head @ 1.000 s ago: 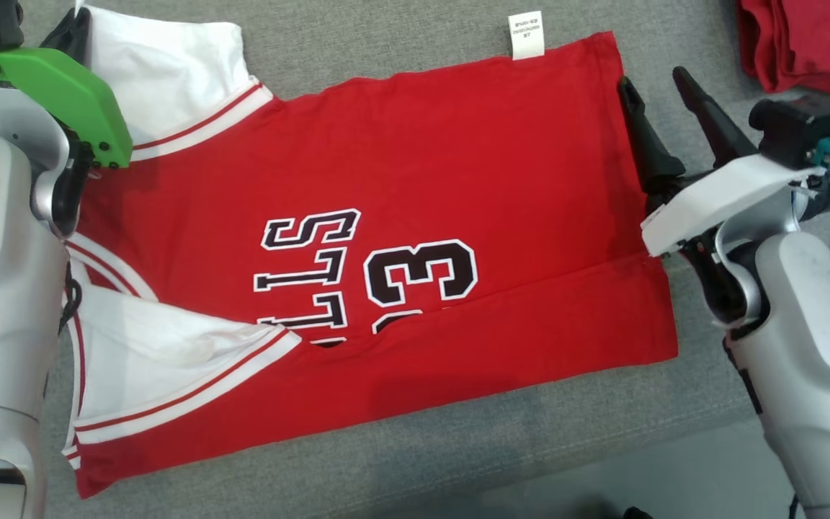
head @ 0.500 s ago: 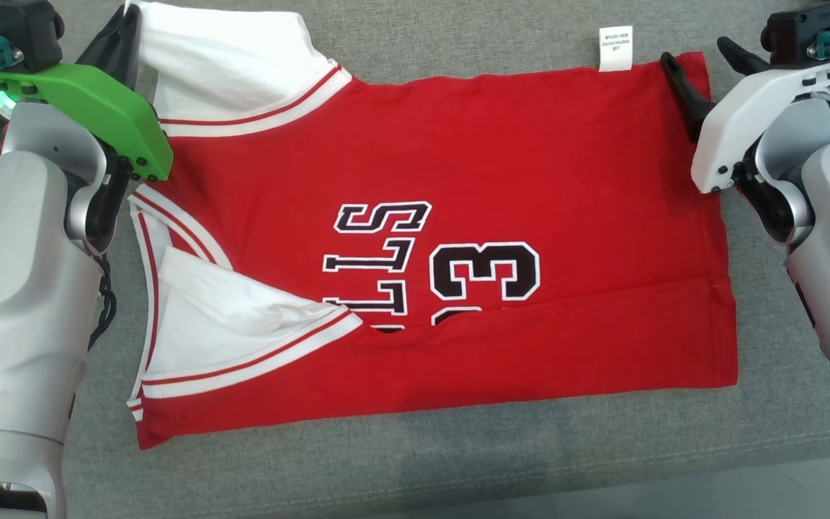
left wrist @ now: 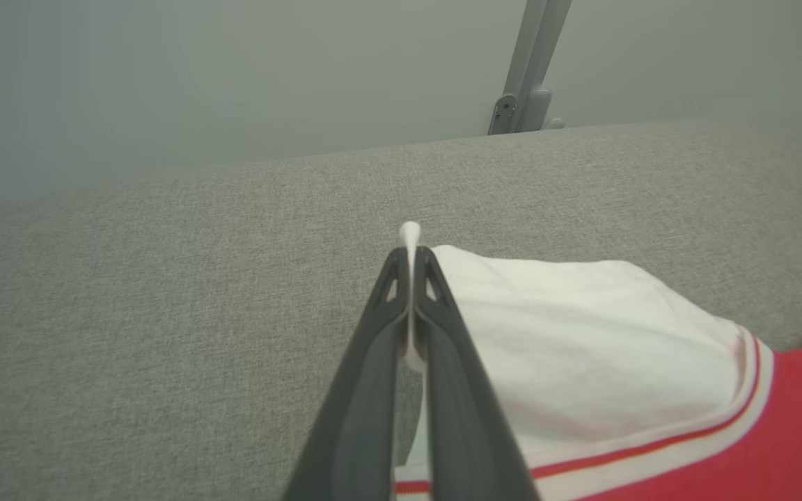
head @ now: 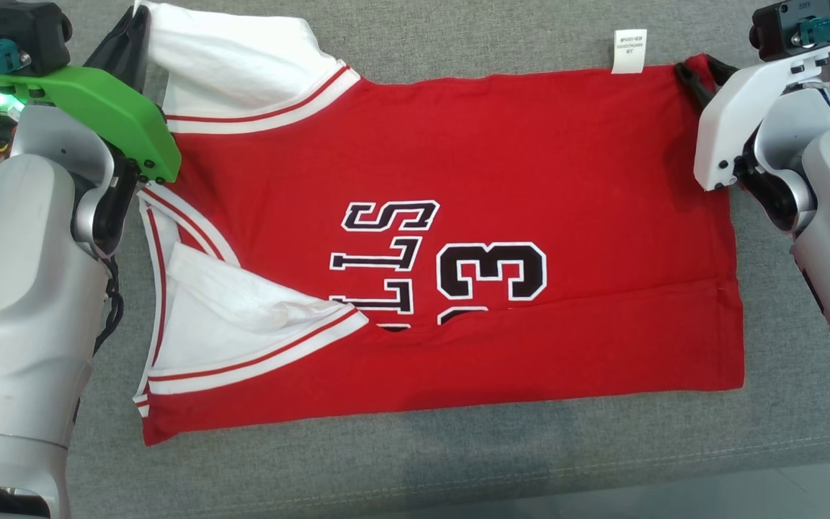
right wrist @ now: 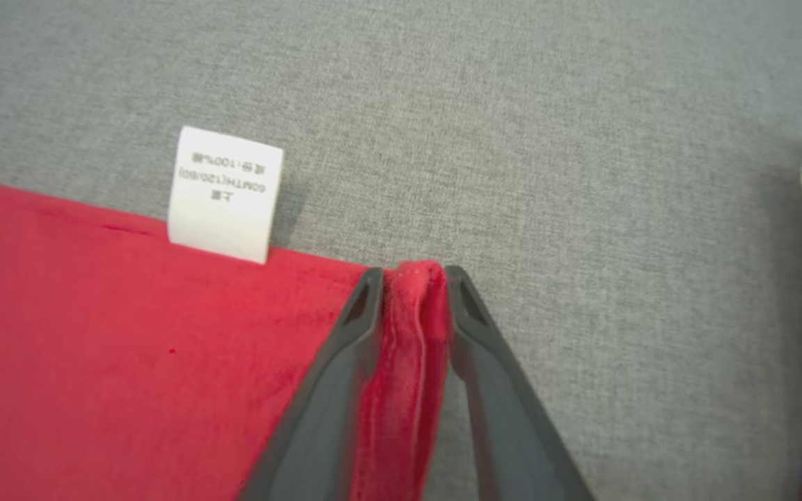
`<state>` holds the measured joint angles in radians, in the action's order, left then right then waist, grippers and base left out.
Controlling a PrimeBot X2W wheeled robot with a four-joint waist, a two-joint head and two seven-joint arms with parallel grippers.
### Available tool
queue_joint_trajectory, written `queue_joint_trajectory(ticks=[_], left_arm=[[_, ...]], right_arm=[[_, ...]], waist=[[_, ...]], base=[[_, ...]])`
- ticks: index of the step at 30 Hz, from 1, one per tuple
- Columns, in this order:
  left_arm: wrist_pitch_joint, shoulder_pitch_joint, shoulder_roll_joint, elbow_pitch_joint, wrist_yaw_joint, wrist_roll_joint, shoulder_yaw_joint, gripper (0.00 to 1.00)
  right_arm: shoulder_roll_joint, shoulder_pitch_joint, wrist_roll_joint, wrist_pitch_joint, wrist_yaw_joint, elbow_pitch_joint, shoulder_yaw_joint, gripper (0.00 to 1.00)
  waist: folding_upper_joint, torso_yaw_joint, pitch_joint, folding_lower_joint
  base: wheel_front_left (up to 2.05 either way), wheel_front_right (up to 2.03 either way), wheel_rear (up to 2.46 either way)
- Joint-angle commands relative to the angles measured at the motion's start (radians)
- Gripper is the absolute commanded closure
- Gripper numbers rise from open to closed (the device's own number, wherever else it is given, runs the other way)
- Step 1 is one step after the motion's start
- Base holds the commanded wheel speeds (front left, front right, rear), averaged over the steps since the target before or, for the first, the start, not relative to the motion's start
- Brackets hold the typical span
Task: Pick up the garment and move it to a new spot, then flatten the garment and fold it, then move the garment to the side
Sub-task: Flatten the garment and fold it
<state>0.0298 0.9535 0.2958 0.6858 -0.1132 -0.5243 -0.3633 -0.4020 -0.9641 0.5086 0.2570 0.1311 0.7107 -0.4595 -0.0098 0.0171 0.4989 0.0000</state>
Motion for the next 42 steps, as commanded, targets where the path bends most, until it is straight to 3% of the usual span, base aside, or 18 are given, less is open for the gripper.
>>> queue_joint_trajectory(ticks=[1,3,11,17,26,30,37,42], left_arm=[[0.000,-0.011,0.006,-0.003,0.006,-0.011,-0.001,1.00],[0.000,-0.014,0.008,-0.005,0.007,-0.013,-0.002,1.00],[-0.055,-0.075,0.017,-0.042,0.000,-0.031,0.006,1.00],[-0.106,-0.241,0.025,-0.180,0.004,-0.080,0.025,1.00],[-0.112,-0.593,0.083,-0.478,0.117,-0.088,0.048,1.00],[-0.098,-0.772,0.073,-0.612,0.181,-0.124,0.058,1.00],[-0.090,-0.900,0.056,-0.686,0.228,-0.143,0.054,1.00],[-0.090,-0.933,0.039,-0.685,0.237,-0.158,0.043,1.00]], right_arm=[[-0.005,0.001,0.007,-0.002,-0.001,0.012,-0.006,0.73],[-0.005,-0.007,0.012,-0.015,-0.001,0.017,-0.014,1.00],[0.004,0.020,0.033,-0.129,-0.001,0.018,-0.021,1.00],[-0.013,0.138,0.099,-0.240,-0.001,-0.066,-0.025,1.00],[-0.038,0.417,0.155,-0.340,-0.001,-0.256,0.029,1.00],[-0.019,0.545,0.145,-0.342,-0.001,-0.322,0.080,1.00],[0.006,0.638,0.124,-0.323,-0.001,-0.361,0.134,1.00],[0.026,0.664,0.106,-0.315,-0.001,-0.365,0.166,1.00]], waist=[[0.0098,0.000,0.000,0.0000],[0.0098,-0.002,-0.003,0.0000],[0.0098,-0.008,-0.057,0.0000],[0.0098,-0.009,-0.129,0.0000],[0.0098,-0.021,-0.247,0.0000],[0.0098,-0.030,-0.290,0.0000],[0.0098,-0.033,-0.308,0.0000],[0.0098,-0.034,-0.304,0.0000]], base=[[0.00,0.00,0.00],[0.00,0.00,0.00],[0.00,0.00,0.00],[0.00,0.00,0.00],[0.00,0.00,0.00],[0.00,0.00,0.00],[0.00,0.00,0.00],[0.00,0.00,0.00]])
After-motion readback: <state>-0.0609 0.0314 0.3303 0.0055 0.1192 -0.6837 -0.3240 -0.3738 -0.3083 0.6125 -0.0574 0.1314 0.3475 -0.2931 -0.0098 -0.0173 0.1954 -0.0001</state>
